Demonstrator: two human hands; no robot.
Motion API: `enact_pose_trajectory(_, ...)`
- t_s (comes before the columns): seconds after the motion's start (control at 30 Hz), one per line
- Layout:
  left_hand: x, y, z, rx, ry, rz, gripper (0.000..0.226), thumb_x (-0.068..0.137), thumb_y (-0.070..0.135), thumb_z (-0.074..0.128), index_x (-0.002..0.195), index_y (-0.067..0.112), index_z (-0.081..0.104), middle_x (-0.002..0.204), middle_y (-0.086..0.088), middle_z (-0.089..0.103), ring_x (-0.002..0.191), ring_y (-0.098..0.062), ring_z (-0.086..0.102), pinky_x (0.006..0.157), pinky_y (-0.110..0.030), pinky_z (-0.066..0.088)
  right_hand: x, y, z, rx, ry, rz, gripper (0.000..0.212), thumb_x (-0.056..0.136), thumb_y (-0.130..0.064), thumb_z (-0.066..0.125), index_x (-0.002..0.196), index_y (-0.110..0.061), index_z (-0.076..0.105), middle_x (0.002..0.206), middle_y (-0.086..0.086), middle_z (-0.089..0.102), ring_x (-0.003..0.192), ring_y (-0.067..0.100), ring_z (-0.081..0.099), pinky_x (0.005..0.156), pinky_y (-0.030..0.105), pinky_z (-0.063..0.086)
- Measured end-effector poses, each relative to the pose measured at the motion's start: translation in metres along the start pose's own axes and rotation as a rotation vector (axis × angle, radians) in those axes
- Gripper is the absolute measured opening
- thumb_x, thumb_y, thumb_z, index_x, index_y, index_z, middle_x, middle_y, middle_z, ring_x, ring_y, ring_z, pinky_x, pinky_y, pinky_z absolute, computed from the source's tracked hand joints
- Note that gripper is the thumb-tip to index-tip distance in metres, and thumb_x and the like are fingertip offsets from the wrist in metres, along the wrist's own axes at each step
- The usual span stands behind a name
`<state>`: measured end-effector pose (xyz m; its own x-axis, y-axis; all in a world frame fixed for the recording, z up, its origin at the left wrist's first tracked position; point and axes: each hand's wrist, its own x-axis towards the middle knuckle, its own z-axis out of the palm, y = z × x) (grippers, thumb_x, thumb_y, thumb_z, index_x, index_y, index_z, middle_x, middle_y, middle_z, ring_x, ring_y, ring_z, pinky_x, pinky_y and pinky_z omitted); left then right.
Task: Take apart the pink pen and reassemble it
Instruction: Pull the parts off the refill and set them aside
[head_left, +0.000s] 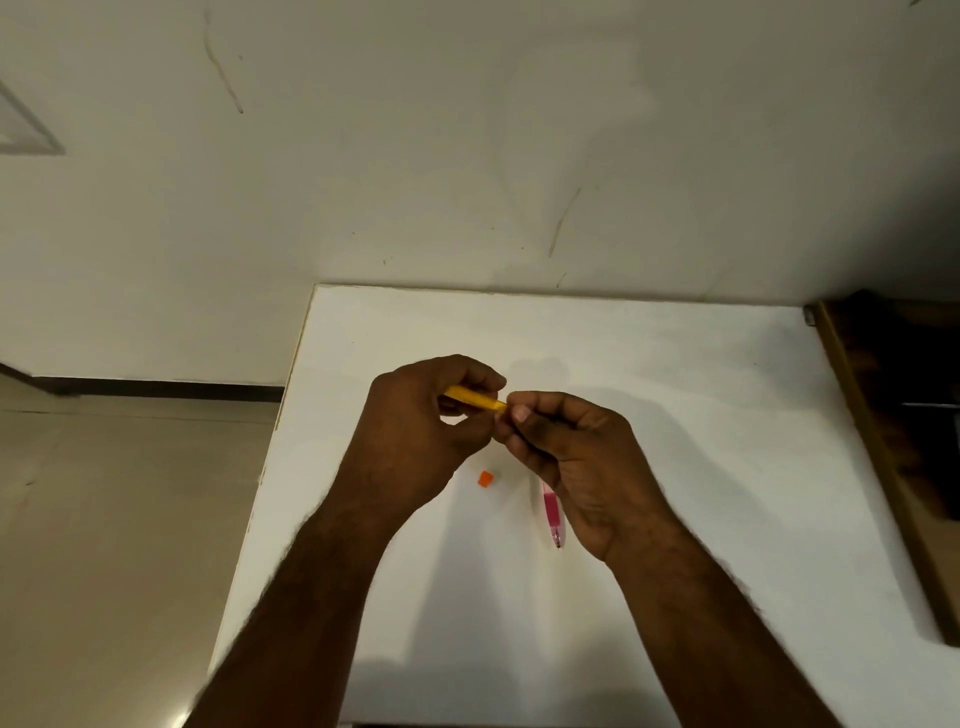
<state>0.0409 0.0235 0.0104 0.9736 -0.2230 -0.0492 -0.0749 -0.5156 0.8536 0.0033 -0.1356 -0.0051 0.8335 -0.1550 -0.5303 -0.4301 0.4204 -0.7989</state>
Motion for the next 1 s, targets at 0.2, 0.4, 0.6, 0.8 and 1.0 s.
enact_pose_trajectory(0.2, 0.004, -0.001, 0.0, -0.179, 0.011, -0.055, 0.033, 0.082, 0.01, 0.079, 0.106, 0.029, 0.07, 0.093, 0.011, 0.076, 0.086, -0.008, 0.073, 0.08, -0.024, 0.057, 0.0, -0.002, -0.001, 0.066, -0.049, -0.022, 0.016, 0.096, 0.004, 0.064, 0.101, -0.005, 0.076, 0.091, 0.013, 0.081, 0.087, 0.025, 0.08, 0.073, 0.023, 0.062)
enact_pose_trajectory(0.4, 0.005, -0.005, -0.002, -0.138, 0.027, -0.116, 0.016, 0.079, 0.019, 0.083, 0.089, 0.03, 0.076, 0.079, 0.013, 0.075, 0.071, -0.003, 0.068, 0.062, -0.009, 0.048, 0.001, -0.004, -0.003, -0.135, 0.024, -0.176, 0.015, 0.09, 0.0, 0.074, 0.095, -0.013, 0.078, 0.086, 0.009, 0.081, 0.08, 0.024, 0.08, 0.073, 0.025, 0.062)
enact_pose_trajectory(0.6, 0.005, -0.005, -0.001, -0.059, 0.027, -0.121, 0.014, 0.079, 0.021, 0.084, 0.089, 0.027, 0.077, 0.073, 0.017, 0.072, 0.067, 0.003, 0.064, 0.059, -0.005, 0.043, 0.005, -0.002, -0.007, -0.278, 0.131, -0.254, 0.014, 0.085, -0.014, 0.082, 0.093, -0.023, 0.075, 0.082, -0.001, 0.081, 0.077, 0.018, 0.08, 0.076, 0.028, 0.064)
enact_pose_trajectory(0.8, 0.005, -0.007, 0.001, -0.04, 0.036, -0.094, 0.012, 0.08, 0.022, 0.082, 0.089, 0.028, 0.076, 0.07, 0.021, 0.07, 0.065, 0.006, 0.061, 0.058, -0.004, 0.04, 0.008, -0.001, -0.008, -0.337, 0.175, -0.298, 0.015, 0.086, -0.018, 0.083, 0.093, -0.025, 0.072, 0.08, -0.004, 0.08, 0.074, 0.017, 0.079, 0.075, 0.029, 0.065)
enact_pose_trajectory(1.0, 0.005, -0.011, 0.0, 0.008, 0.038, -0.063, 0.01, 0.083, 0.027, 0.08, 0.091, 0.031, 0.075, 0.084, 0.019, 0.073, 0.084, 0.003, 0.064, 0.072, -0.001, 0.041, 0.009, -0.005, -0.012, -0.367, 0.215, -0.36, 0.017, 0.086, -0.02, 0.083, 0.097, -0.023, 0.07, 0.075, -0.005, 0.08, 0.071, 0.015, 0.078, 0.072, 0.028, 0.064)
